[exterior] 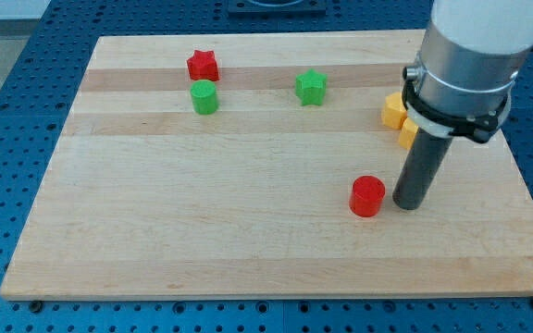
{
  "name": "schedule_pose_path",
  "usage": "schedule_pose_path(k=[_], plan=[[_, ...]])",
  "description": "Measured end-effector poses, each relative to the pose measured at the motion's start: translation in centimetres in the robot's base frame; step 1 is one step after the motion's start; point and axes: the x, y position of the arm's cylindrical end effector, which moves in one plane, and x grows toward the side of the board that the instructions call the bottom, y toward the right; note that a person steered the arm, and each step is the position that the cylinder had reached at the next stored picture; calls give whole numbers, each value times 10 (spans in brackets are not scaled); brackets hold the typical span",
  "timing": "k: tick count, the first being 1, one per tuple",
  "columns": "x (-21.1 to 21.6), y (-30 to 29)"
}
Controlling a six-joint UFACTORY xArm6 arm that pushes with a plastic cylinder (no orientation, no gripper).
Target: Push the red circle vertically below the green circle
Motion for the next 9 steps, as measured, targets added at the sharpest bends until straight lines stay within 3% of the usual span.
schedule_pose_path(k=[4,9], plan=[[-2,-90],[-41,-206]])
